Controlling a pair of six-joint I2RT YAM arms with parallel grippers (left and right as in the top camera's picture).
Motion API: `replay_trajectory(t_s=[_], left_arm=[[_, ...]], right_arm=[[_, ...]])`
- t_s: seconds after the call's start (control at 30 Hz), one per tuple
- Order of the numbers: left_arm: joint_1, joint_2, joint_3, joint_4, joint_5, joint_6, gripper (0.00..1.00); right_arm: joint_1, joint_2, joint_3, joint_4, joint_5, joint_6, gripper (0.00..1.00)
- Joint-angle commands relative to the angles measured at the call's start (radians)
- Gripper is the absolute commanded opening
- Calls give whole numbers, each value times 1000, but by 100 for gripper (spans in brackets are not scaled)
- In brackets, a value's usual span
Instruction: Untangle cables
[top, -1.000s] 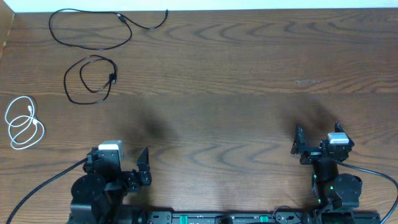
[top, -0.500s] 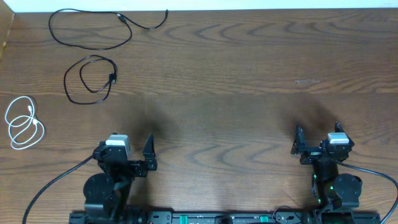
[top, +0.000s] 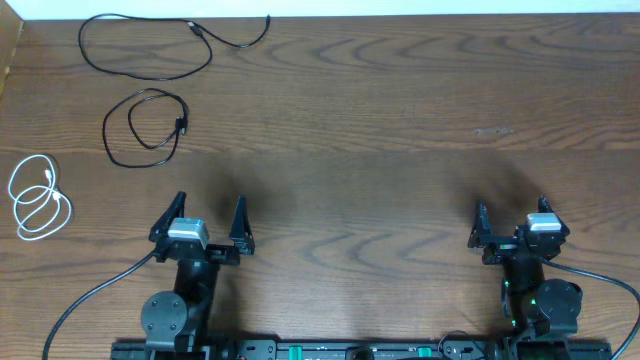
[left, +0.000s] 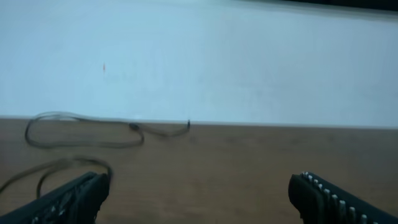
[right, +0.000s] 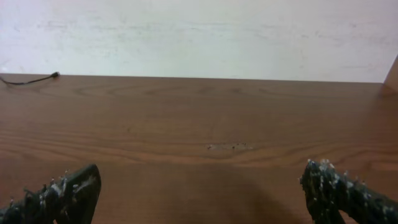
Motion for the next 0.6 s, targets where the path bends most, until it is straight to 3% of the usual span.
replay_trajectory(t_s=[0.0, 0.33, 0.57], left_arm=[[11, -11, -39, 44, -31, -36, 98], [38, -11, -82, 84, -131, -119, 98], [38, -11, -144, 216, -147, -128, 98]], right_arm=[[1, -6, -1, -6, 9, -8, 99], [1, -6, -1, -6, 9, -8, 99], [1, -6, -1, -6, 9, -8, 99]])
